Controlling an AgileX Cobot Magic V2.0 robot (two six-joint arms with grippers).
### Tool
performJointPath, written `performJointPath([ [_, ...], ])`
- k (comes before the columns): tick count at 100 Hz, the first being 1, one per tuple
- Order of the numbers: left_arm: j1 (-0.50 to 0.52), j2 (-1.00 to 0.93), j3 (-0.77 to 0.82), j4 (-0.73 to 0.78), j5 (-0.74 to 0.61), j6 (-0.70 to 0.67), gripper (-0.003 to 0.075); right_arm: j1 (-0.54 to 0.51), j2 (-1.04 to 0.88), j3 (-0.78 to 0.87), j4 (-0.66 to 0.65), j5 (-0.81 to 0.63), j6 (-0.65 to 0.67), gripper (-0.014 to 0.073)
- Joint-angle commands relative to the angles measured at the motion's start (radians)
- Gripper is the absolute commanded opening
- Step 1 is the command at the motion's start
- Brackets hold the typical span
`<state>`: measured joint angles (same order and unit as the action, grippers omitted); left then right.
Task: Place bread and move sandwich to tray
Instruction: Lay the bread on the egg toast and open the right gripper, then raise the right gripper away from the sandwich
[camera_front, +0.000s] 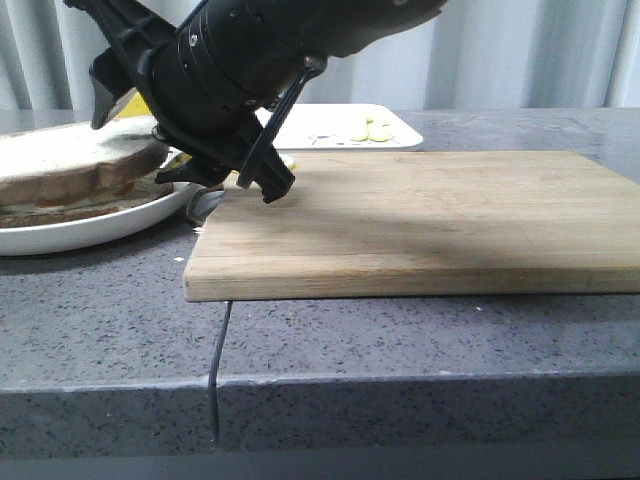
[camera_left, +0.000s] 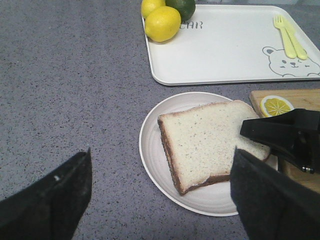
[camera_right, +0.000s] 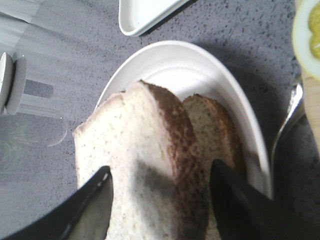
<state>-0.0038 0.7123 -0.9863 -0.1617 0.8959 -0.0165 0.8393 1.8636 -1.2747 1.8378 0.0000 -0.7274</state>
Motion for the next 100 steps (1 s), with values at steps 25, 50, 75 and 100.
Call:
performJointPath([
  [25, -0.005, 0.006, -0.033, -0.01, -0.066, -0.002, 0.0534, -0.022, -0.117, -0.023, 0.042, -0.048, -0.08, 0.0451],
  [50, -0.005, 0.006, -0.033, -0.01, -0.066, -0.002, 0.0534, -0.085, -0.202, -0.023, -0.015, -0.047, -0.131, 0.0451],
  [75, -0.005, 0.006, -0.033, -0.01, -0.066, -0.002, 0.0534, -0.158, -0.344, -0.01, -0.073, -0.065, -0.334, 0.0451],
  [100, -0.005, 0.006, -0.033, -0.01, -0.066, -0.002, 0.0534, -0.253, -0.542, 0.104, -0.254, -0.12, -0.426, 0.0451],
])
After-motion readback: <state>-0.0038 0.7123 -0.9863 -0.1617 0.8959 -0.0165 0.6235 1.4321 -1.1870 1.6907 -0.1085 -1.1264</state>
